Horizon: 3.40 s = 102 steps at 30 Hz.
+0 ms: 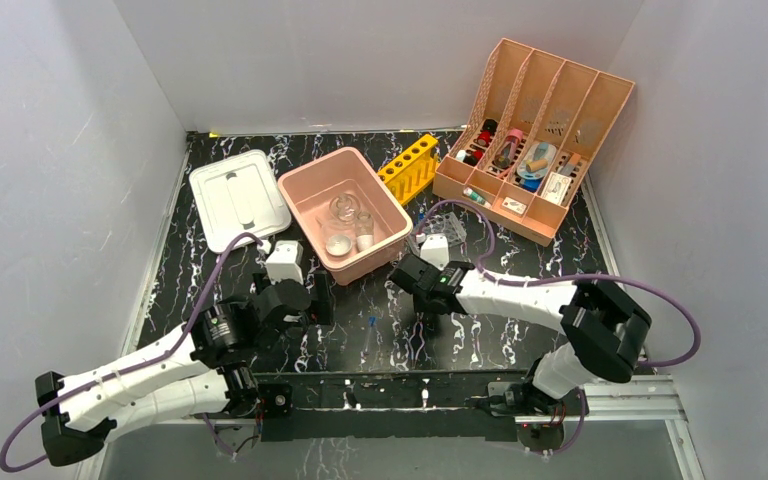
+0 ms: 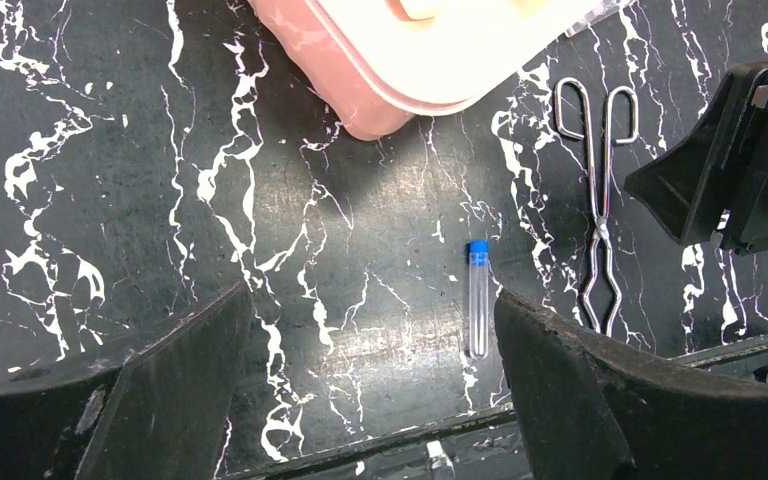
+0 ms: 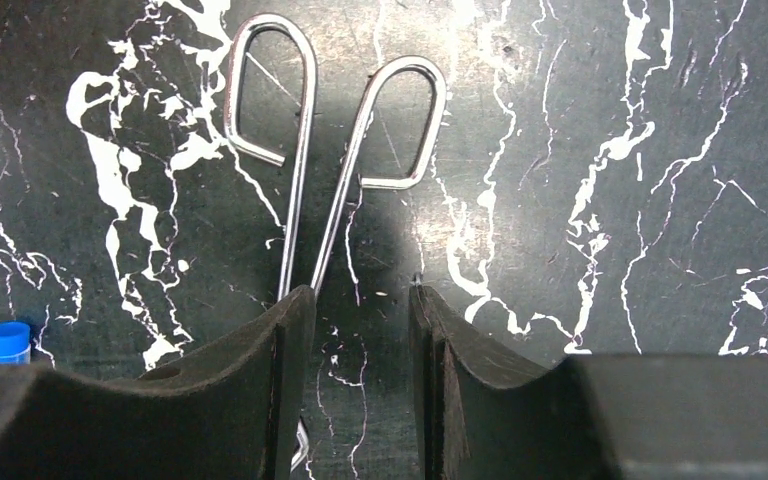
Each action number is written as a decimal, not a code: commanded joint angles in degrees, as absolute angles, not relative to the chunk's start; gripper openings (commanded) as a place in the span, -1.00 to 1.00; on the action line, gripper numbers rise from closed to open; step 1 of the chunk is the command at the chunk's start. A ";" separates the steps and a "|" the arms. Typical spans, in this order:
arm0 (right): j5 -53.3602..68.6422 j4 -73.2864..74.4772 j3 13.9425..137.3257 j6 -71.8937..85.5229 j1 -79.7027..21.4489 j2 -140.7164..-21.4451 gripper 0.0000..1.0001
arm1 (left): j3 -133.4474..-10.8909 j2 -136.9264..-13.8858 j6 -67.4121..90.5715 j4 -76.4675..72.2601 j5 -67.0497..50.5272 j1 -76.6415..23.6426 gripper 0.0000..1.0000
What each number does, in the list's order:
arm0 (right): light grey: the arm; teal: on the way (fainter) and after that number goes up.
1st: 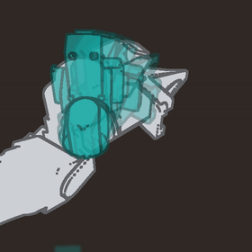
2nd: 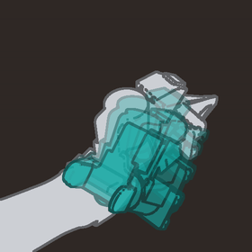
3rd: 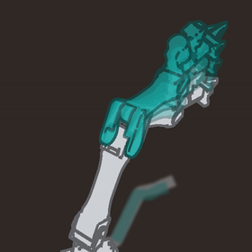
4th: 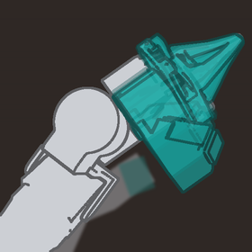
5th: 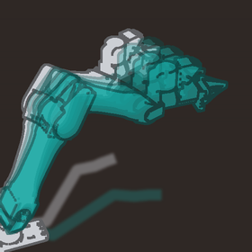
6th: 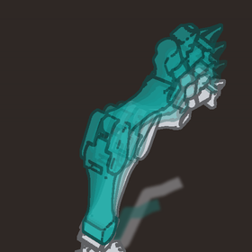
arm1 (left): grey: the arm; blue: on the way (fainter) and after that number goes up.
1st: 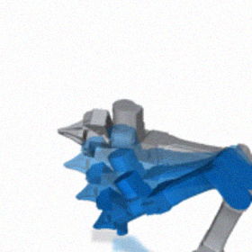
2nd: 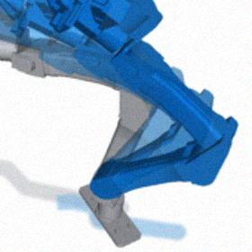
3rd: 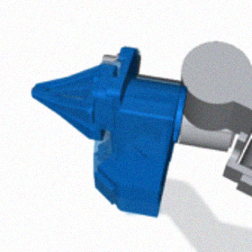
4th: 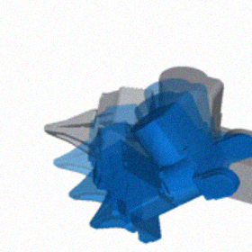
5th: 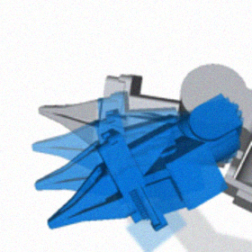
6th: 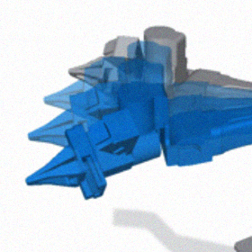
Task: Organize the chemistry lab equipment
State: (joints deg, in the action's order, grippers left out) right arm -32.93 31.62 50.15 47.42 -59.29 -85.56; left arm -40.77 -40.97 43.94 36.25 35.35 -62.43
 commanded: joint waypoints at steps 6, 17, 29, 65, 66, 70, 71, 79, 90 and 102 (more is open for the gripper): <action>-35.42 40.88 56.86 54.52 -68.62 -87.56 0.26 | -40.95 -42.02 42.53 33.12 34.74 -62.67 0.86; -33.35 36.03 49.52 59.98 -70.17 -82.81 0.30 | -41.15 -47.19 39.52 26.30 28.56 -62.67 0.96; -29.28 25.55 50.81 44.53 -56.34 -86.49 0.28 | -39.68 -48.52 40.42 22.16 24.78 -62.67 0.64; -30.79 28.29 60.48 39.78 -52.82 -89.35 -0.81 | -39.35 -50.86 39.12 20.88 24.82 -62.71 0.83; -30.57 28.66 60.40 39.67 -52.47 -89.19 -0.75 | -39.37 -50.98 39.11 20.65 24.73 -62.67 0.83; -28.31 29.54 58.54 40.42 -52.18 -86.82 -0.27 | -39.64 -51.53 37.97 19.08 23.02 -62.68 0.88; -27.55 29.01 57.28 40.77 -52.16 -85.70 -0.19 | -39.50 -51.86 36.73 17.93 21.44 -62.67 0.90; -27.06 28.24 51.83 41.56 -50.12 -79.67 0.03 | -42.76 -65.41 27.15 10.19 6.12 -67.06 0.86; -31.52 30.03 47.21 39.20 -39.84 -65.83 0.05 | -54.97 -85.52 31.16 16.05 12.45 -75.03 0.71; -30.07 31.01 44.39 37.18 -33.94 -59.61 0.06 | -59.97 -95.90 34.48 19.68 16.27 -79.15 0.21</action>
